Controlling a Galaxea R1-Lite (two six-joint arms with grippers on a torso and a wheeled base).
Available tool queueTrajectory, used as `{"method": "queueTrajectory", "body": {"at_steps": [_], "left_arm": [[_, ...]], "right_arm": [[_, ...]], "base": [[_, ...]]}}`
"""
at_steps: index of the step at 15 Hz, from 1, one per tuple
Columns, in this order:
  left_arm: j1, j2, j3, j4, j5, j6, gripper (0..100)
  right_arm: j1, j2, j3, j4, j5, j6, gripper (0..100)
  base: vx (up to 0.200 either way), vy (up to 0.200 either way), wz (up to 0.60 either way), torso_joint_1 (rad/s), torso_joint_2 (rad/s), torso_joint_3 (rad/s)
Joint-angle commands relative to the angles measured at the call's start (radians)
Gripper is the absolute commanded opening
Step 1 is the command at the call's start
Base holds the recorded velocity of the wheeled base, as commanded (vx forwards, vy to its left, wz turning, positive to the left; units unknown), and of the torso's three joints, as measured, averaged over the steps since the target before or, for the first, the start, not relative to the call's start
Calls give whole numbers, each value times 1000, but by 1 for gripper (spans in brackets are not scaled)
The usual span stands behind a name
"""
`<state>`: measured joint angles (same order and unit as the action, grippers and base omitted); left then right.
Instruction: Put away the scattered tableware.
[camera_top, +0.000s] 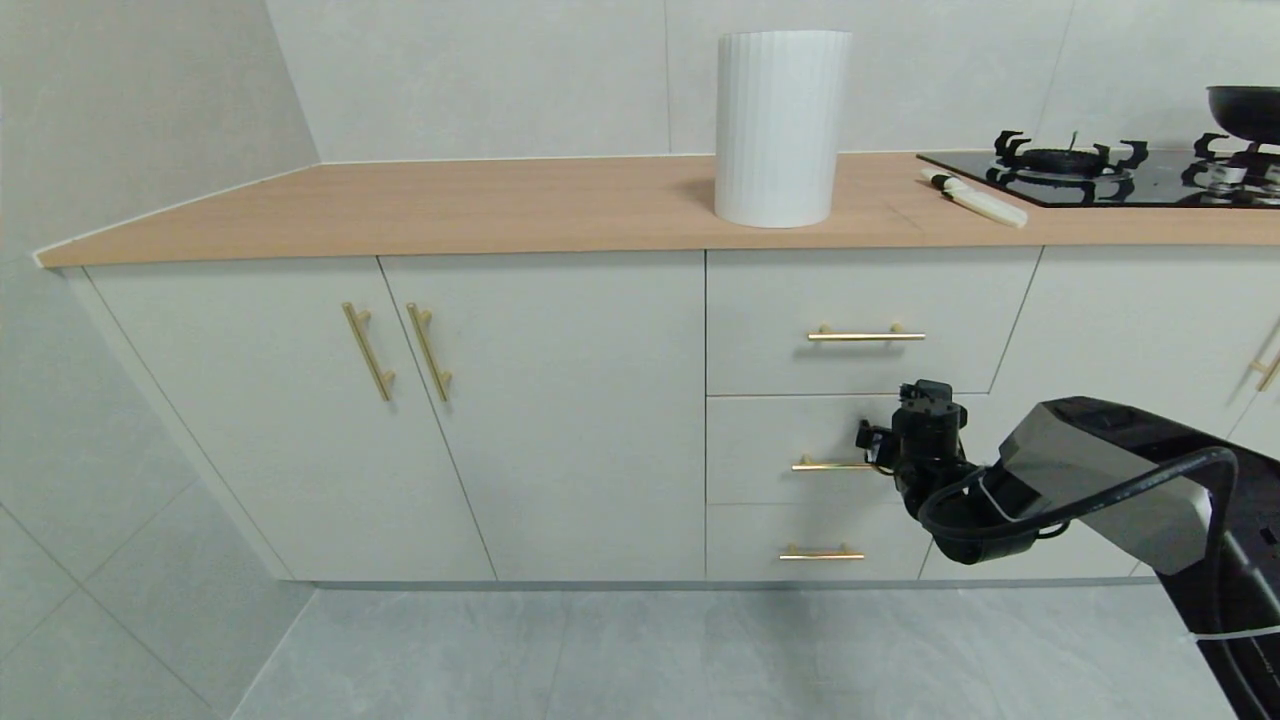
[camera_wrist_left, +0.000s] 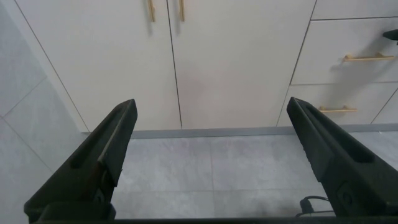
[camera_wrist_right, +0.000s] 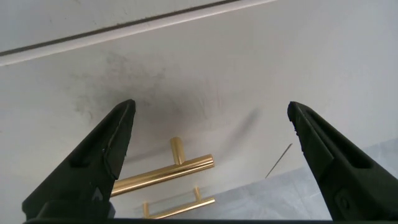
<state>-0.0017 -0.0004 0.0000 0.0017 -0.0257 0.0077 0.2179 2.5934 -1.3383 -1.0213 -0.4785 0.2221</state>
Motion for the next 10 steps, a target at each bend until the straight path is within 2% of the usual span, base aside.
{"method": "queueTrajectory", "body": {"at_steps": [1, 4, 6, 10], "left_arm": [[0, 0, -2, 0, 0, 0, 100], [0, 0, 0, 0, 0, 0, 100], [0, 0, -2, 0, 0, 0, 100], [0, 0, 0, 0, 0, 0, 100]], "right_arm": [[0, -1, 2, -2, 0, 0, 100], [1, -39, 62, -10, -28, 2, 100], [9, -176, 266, -43, -31, 3, 100], [55, -470, 697, -221, -34, 0, 100]], "base": [[0, 0, 0, 0, 0, 0], [0, 0, 0, 0, 0, 0], [0, 0, 0, 0, 0, 0], [0, 0, 0, 0, 0, 0]]}}
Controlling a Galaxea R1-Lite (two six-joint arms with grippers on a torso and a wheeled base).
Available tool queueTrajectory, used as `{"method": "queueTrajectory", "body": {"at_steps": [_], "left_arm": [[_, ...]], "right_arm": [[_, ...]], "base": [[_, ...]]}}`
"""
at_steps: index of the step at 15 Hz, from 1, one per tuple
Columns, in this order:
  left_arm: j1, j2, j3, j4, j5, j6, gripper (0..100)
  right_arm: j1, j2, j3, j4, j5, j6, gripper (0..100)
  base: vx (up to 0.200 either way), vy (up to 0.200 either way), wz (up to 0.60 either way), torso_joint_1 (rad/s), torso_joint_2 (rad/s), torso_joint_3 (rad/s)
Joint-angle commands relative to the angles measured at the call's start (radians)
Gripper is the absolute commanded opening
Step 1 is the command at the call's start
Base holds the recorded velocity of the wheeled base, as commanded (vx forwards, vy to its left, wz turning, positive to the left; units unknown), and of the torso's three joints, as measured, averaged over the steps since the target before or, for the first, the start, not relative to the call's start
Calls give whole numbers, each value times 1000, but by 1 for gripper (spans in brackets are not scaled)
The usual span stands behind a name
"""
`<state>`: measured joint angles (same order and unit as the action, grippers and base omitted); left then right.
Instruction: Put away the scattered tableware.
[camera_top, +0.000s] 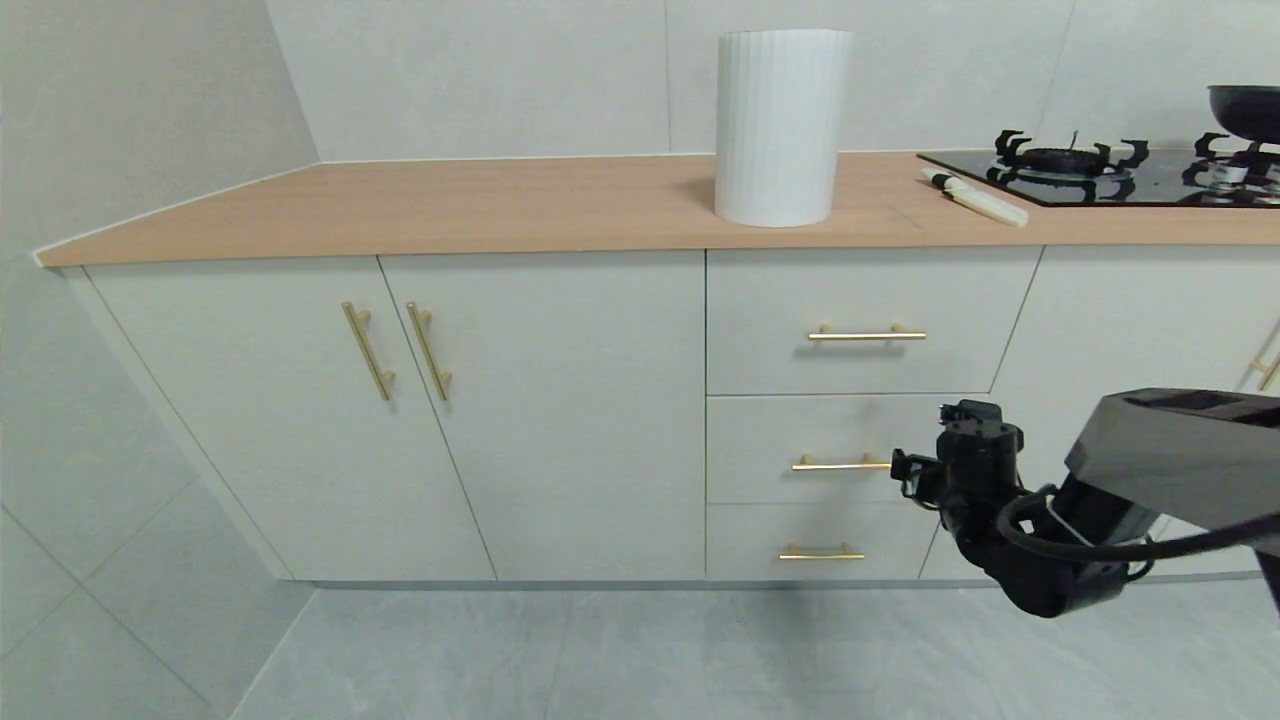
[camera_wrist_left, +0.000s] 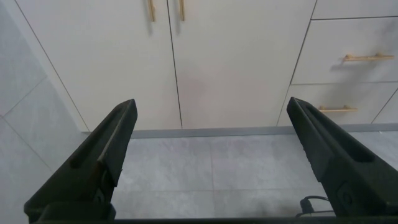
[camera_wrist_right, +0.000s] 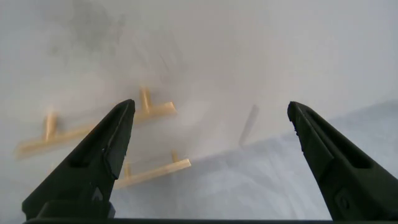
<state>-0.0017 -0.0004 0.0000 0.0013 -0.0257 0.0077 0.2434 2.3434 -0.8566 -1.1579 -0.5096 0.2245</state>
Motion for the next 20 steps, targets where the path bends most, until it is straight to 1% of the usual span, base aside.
{"method": "queueTrajectory", "body": {"at_steps": [1, 2, 3, 6, 7, 8, 10, 12, 13, 14, 15, 17, 18, 19, 20], "left_arm": [[0, 0, 0, 0, 0, 0, 100], [0, 0, 0, 0, 0, 0, 100], [0, 0, 0, 0, 0, 0, 100], [0, 0, 0, 0, 0, 0, 100], [0, 0, 0, 0, 0, 0, 100], [0, 0, 0, 0, 0, 0, 100], [0, 0, 0, 0, 0, 0, 100], [0, 0, 0, 0, 0, 0, 100], [0, 0, 0, 0, 0, 0, 100], [0, 0, 0, 0, 1, 0, 100], [0, 0, -2, 0, 0, 0, 100], [0, 0, 0, 0, 1, 0, 100], [0, 0, 0, 0, 0, 2, 100], [0, 0, 0, 0, 0, 0, 100], [0, 0, -2, 0, 0, 0, 100]], "right_arm": [[31, -259, 258, -103, -3, -7, 100], [31, -368, 363, -138, -3, -33, 100], [30, -535, 481, -161, -3, -83, 100], [54, -898, 659, -135, -7, -160, 100], [51, -992, 685, -112, -7, -189, 100], [39, -1132, 703, -40, -14, -217, 100], [33, -1362, 696, 145, -24, -280, 100], [30, -1619, 666, 400, -50, -349, 100], [-1, -1713, 646, 526, -63, -352, 100], [-49, -1808, 617, 646, -55, -353, 100], [-78, -1891, 590, 751, -53, -353, 100], [-113, -2047, 530, 943, -53, -355, 100], [-128, -2084, 515, 988, -53, -356, 100], [-167, -2178, 478, 1090, -52, -378, 100], [-174, -2222, 464, 1127, -50, -390, 100]], "base": [[0, 0, 0, 0, 0, 0], [0, 0, 0, 0, 0, 0], [0, 0, 0, 0, 0, 0], [0, 0, 0, 0, 0, 0], [0, 0, 0, 0, 0, 0], [0, 0, 0, 0, 0, 0], [0, 0, 0, 0, 0, 0], [0, 0, 0, 0, 0, 0], [0, 0, 0, 0, 0, 0], [0, 0, 0, 0, 0, 0], [0, 0, 0, 0, 0, 0], [0, 0, 0, 0, 0, 0], [0, 0, 0, 0, 0, 0], [0, 0, 0, 0, 0, 0], [0, 0, 0, 0, 0, 0]]}}
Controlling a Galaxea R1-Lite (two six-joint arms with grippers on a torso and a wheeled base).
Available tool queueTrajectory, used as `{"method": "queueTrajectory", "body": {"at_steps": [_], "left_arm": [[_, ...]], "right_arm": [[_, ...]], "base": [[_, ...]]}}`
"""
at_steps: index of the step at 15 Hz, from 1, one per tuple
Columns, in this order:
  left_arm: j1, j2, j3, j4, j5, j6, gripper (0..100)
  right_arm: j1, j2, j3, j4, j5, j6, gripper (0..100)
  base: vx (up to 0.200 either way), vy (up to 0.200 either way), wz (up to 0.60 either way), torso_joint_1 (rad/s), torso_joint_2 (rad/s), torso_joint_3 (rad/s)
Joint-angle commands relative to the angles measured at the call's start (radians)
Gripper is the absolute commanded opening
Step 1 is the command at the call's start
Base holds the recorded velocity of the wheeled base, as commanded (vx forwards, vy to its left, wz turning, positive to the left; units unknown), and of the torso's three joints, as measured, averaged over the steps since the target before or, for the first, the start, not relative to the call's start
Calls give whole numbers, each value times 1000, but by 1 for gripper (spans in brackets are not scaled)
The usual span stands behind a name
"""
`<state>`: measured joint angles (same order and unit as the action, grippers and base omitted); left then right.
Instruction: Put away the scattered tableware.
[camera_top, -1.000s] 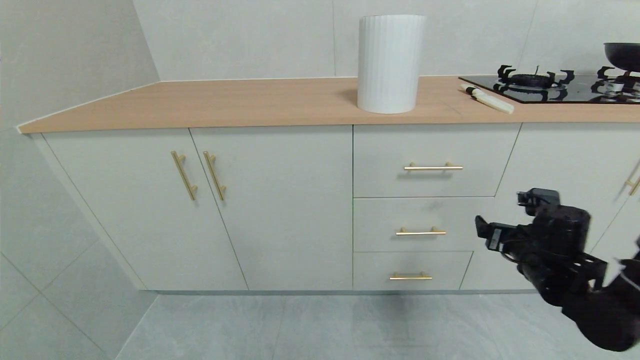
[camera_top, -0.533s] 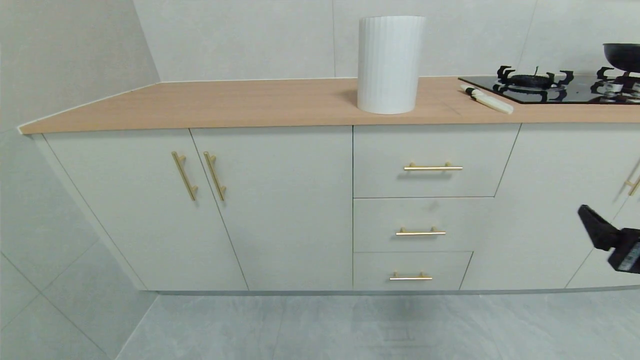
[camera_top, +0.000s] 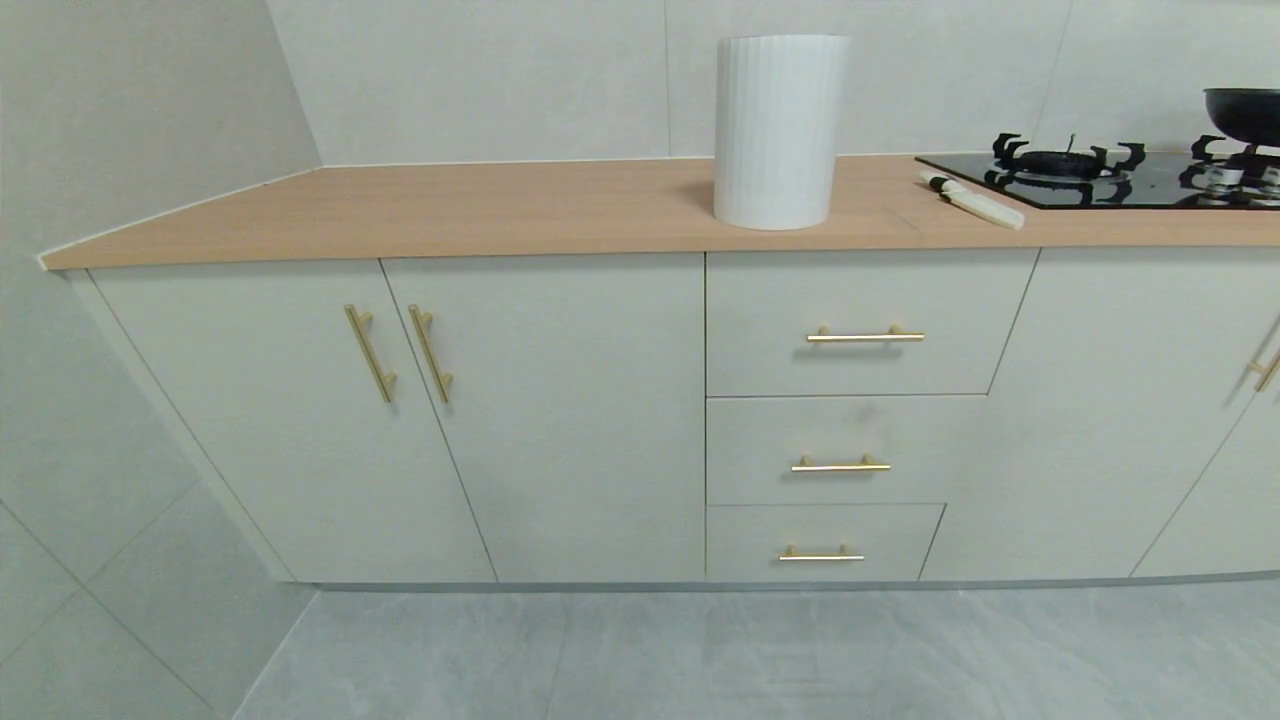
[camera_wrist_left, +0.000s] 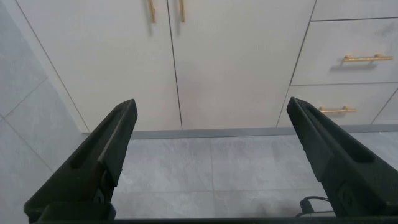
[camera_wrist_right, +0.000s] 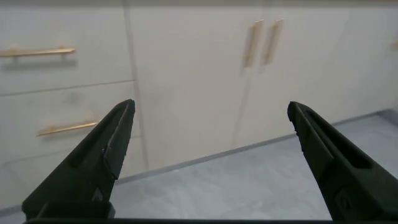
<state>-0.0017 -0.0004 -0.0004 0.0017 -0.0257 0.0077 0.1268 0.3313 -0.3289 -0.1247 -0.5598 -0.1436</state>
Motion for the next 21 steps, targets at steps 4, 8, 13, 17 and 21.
{"method": "queueTrajectory", "body": {"at_steps": [4, 8, 13, 17, 21], "left_arm": [[0, 0, -1, 0, 1, 0, 100], [0, 0, 0, 0, 0, 0, 100], [0, 0, 0, 0, 0, 0, 100], [0, 0, 0, 0, 0, 2, 100], [0, 0, 0, 0, 0, 0, 100]], "right_arm": [[-124, -331, -58, 135, 161, -28, 100], [-124, -331, 134, 129, 350, 67, 100], [-124, -331, 286, 128, 541, 139, 100], [-124, -331, 326, 128, 578, 151, 100], [-124, -331, 326, 125, 574, 154, 100]], "base": [[0, 0, 0, 0, 0, 0], [0, 0, 0, 0, 0, 0], [0, 0, 0, 0, 0, 0], [0, 0, 0, 0, 0, 0], [0, 0, 0, 0, 0, 0]]}}
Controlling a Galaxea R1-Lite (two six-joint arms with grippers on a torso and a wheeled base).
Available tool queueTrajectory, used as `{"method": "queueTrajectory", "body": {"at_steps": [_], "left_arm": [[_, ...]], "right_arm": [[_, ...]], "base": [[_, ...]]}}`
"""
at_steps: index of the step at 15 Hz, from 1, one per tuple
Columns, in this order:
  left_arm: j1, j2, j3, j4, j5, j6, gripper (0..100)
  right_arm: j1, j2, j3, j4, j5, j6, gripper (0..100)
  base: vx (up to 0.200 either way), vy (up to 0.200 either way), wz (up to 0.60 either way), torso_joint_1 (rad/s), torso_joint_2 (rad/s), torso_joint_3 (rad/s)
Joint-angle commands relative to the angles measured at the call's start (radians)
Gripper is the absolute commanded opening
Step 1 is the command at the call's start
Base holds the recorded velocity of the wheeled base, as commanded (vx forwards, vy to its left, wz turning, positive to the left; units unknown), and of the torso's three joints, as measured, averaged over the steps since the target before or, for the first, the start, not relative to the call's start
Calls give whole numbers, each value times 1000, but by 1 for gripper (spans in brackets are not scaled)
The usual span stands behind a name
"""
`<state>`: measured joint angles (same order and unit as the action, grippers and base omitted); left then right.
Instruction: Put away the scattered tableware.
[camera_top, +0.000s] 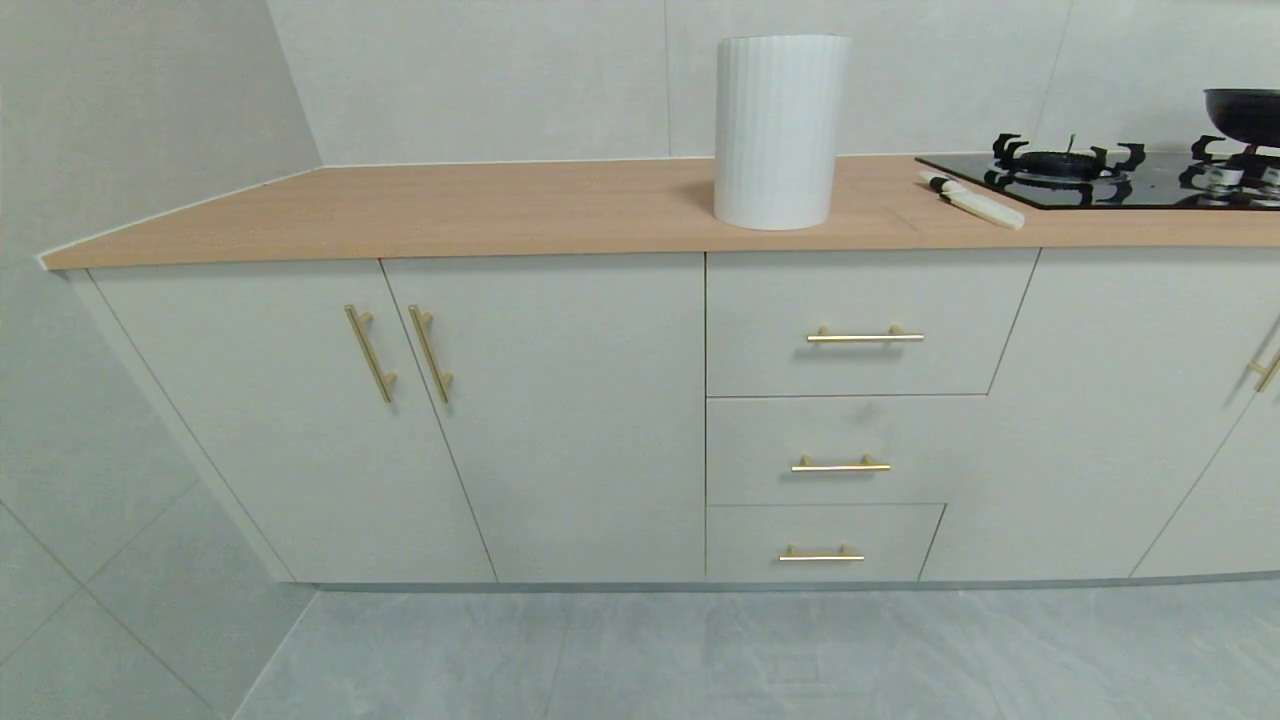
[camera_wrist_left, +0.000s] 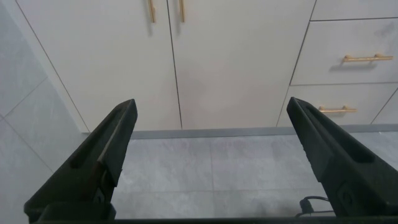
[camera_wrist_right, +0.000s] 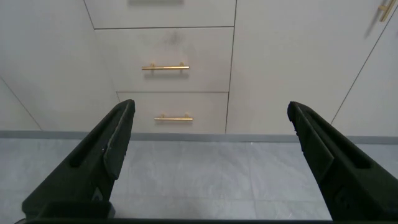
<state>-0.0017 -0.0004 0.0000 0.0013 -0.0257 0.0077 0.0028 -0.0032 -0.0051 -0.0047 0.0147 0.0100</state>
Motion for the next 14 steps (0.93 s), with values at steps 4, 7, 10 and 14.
{"method": "queueTrajectory", "body": {"at_steps": [4, 7, 10, 14], "left_arm": [[0, 0, 0, 0, 0, 0, 100], [0, 0, 0, 0, 0, 5, 100], [0, 0, -2, 0, 0, 3, 100], [0, 0, -2, 0, 0, 0, 100]], "right_arm": [[0, 3, 4, 5, -1, 1, 100], [0, 3, 4, 5, -1, 1, 100], [0, 3, 4, 5, -1, 2, 100], [0, 3, 4, 5, -1, 2, 100]], "base": [[0, 0, 0, 0, 0, 0], [0, 0, 0, 0, 0, 0], [0, 0, 0, 0, 0, 0], [50, 0, 0, 1, 1, 1]]}}
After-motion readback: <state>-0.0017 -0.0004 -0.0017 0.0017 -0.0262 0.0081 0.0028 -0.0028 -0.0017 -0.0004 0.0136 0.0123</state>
